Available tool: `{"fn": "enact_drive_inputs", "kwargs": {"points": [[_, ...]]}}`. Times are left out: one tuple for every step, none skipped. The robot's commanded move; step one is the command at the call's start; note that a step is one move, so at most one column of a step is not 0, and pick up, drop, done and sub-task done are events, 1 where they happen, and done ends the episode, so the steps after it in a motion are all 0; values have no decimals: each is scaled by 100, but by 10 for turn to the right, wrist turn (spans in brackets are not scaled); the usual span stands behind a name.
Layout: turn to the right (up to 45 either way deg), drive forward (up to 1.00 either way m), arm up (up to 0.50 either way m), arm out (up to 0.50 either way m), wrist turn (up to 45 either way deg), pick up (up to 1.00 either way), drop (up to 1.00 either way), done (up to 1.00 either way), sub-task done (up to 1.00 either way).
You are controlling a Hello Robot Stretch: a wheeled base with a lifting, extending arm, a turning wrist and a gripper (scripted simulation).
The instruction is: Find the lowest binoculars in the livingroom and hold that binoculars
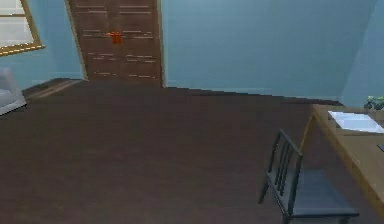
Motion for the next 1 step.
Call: {"fn": "enact_drive_inputs", "kwargs": {"points": [[-60,0,0,0,0,0,0,0,0]]}}
